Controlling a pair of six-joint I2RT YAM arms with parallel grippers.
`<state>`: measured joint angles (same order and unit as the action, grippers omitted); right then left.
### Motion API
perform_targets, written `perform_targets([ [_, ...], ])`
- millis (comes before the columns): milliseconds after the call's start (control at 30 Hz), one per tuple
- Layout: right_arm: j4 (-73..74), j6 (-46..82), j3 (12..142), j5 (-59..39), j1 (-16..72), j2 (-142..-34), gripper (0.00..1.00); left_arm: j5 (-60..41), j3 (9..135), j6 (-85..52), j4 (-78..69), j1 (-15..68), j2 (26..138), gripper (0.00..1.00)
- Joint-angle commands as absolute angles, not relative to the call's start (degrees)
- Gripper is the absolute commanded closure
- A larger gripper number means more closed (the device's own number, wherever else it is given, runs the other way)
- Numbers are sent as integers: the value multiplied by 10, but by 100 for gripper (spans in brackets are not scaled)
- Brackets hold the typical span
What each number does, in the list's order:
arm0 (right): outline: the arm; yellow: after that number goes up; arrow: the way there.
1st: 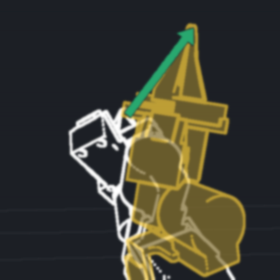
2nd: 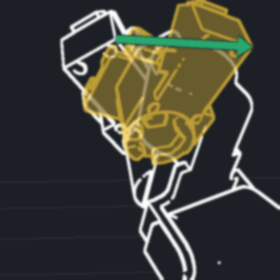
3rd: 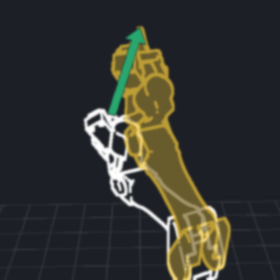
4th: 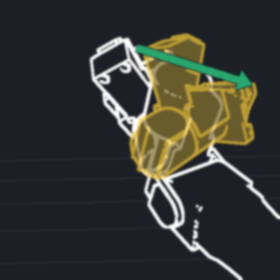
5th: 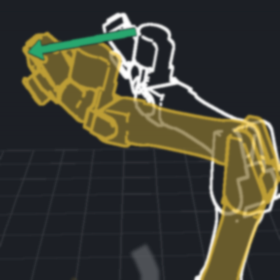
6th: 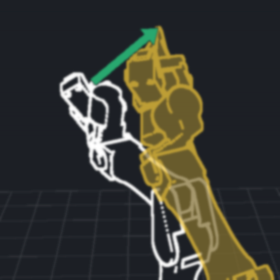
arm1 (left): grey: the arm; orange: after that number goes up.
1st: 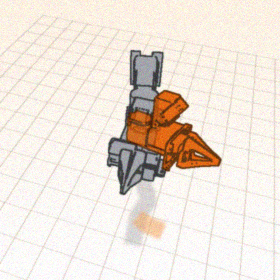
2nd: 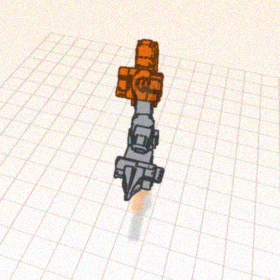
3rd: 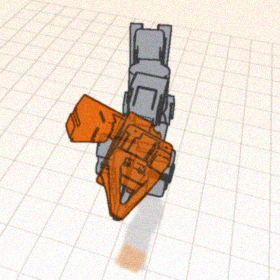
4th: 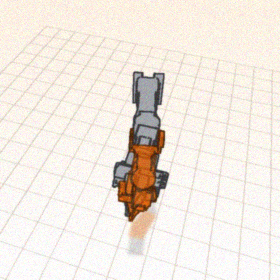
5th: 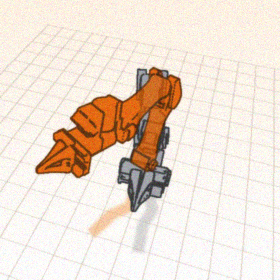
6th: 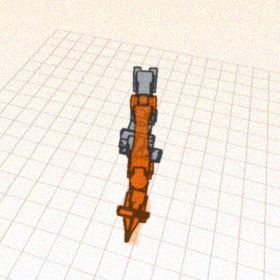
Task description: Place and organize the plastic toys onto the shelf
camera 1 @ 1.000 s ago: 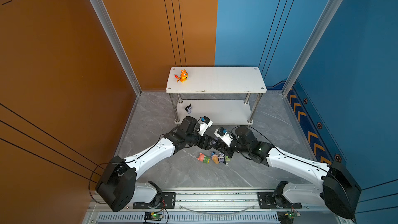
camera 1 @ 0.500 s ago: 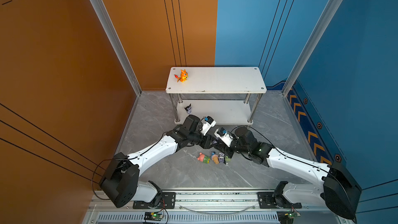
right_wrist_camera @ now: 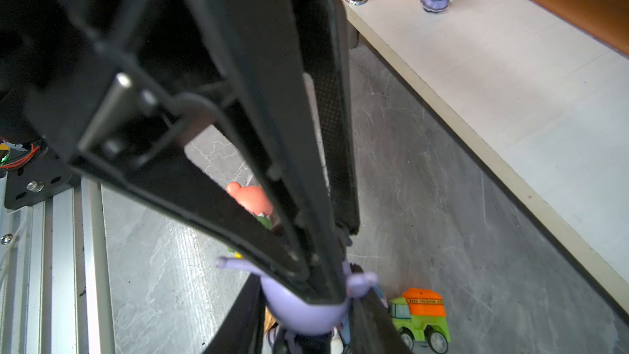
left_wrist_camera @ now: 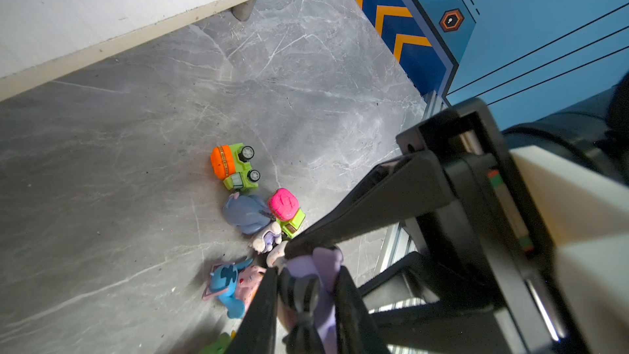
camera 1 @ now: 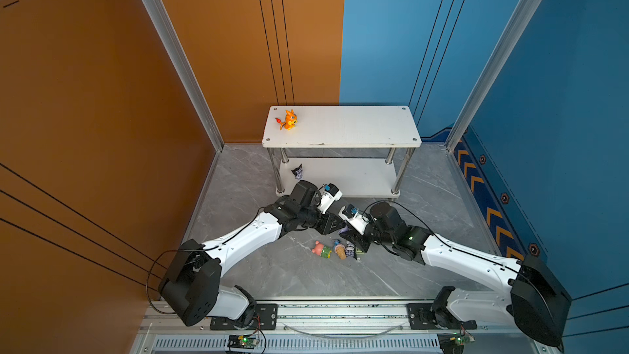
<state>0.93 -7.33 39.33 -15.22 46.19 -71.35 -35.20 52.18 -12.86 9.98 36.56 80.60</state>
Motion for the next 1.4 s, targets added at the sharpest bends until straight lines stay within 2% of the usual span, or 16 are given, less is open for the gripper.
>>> perform_targets([
  [0, 47, -73, 398, -134, 462, -700, 74, -350, 524, -115, 135, 375, 817, 70],
  [200, 56, -65, 406, -131, 462, -723, 74, -359, 526, -122, 133, 375, 815, 66],
  [400, 61, -55, 437, -135, 451, -774, 76, -338, 513, -139, 116, 357, 783, 47],
  [533, 75, -54, 460, -146, 445, -823, 76, -291, 493, -150, 116, 325, 738, 40],
  [733, 110, -49, 505, -167, 439, -914, 77, -144, 447, -182, 154, 254, 652, 38],
  [867, 135, -37, 530, -187, 432, -959, 77, -95, 409, -192, 160, 225, 586, 37],
  [1367, 92, -83, 635, -255, 462, -1103, 76, -19, 351, -200, 150, 209, 497, 36],
])
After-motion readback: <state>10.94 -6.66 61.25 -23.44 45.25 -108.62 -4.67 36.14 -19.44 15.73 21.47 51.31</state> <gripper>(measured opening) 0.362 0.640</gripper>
